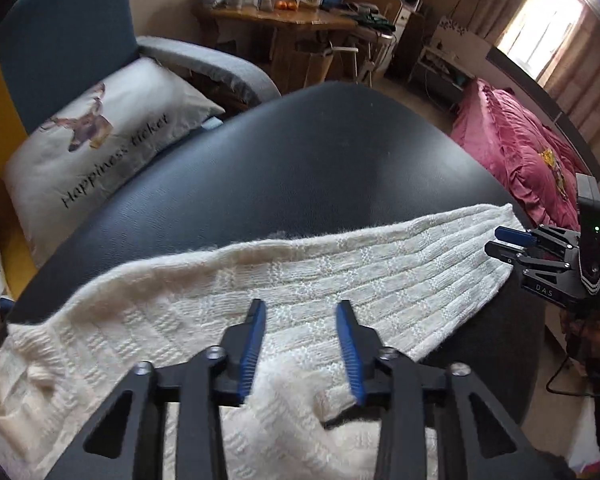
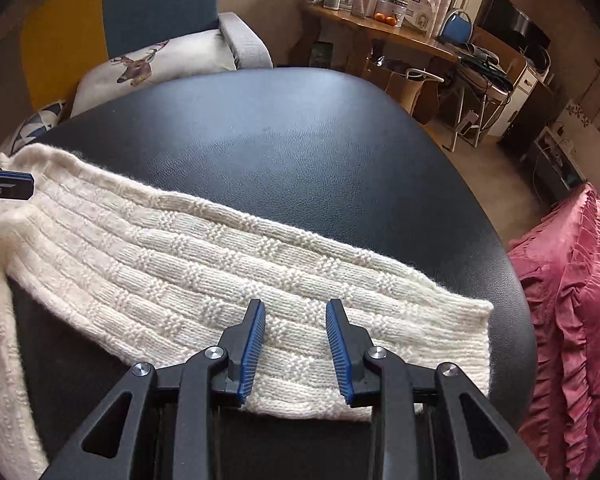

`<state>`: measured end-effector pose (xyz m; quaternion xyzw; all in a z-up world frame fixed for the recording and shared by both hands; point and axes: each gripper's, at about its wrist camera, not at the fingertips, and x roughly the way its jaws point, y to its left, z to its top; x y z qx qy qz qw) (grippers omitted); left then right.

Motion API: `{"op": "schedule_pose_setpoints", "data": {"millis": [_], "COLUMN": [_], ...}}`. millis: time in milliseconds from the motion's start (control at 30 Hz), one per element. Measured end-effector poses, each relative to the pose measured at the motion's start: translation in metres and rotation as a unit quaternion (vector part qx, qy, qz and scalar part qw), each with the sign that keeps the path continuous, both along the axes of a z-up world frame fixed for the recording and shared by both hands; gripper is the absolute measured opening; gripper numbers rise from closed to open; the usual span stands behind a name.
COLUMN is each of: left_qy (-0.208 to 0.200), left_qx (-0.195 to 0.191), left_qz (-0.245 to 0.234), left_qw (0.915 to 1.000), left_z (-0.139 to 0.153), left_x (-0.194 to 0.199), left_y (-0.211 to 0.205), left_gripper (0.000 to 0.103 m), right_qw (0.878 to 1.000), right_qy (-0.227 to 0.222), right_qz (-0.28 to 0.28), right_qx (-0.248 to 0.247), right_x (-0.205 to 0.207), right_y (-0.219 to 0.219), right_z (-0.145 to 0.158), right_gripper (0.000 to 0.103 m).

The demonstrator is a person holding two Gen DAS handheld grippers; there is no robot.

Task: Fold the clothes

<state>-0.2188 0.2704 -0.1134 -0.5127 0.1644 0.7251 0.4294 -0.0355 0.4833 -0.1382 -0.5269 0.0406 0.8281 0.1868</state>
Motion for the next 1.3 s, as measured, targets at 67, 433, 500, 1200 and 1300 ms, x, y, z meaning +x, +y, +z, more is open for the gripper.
{"op": "schedule_pose_setpoints", "data": {"millis": [67,433,500,1200,1300], "left_qy": [-0.017,-0.085,-0.075,-0.014,-0.039], "left_qx": [-0.022,0.073,0.080,0.096,0.125], "left_qz": [0.000,0.125,0.135,0.037,0.056], "left_qw": [0.9996,0.9858,0.9848,0.9946,0.9898], "left_z": [-0.020,-0.048,-0.038,-0.039,-0.044], "left_x": [-0.009,-0.044,-0.038,0.166,0.163], "left_y": [0.011,-0.004,-0.013,-0.112,-0.121], "left_gripper": [0.006,0.006,0.006,0.020,0.020], "right_qw": [1.000,0.997,0.997,0.784,0.757], "right_qy": [0.002,0.025,0.025,0.158,0.185], "right_qz": [0.000,-0.059,-0.059,-0.213,-0.231], "right_qx": [0.001,-0.041,-0.045,-0.562,-0.582], "right_x": [-0.001,-0.007,-0.008,-0.028,-0.040], "right_y": [0.003,0.035,0.037,-0.085,-0.085], "right_z": [-0.005,-0.006,-0.004,-0.063,-0.066], "right_gripper": [0.035,0.048,0.048,0.053,0.057]}}
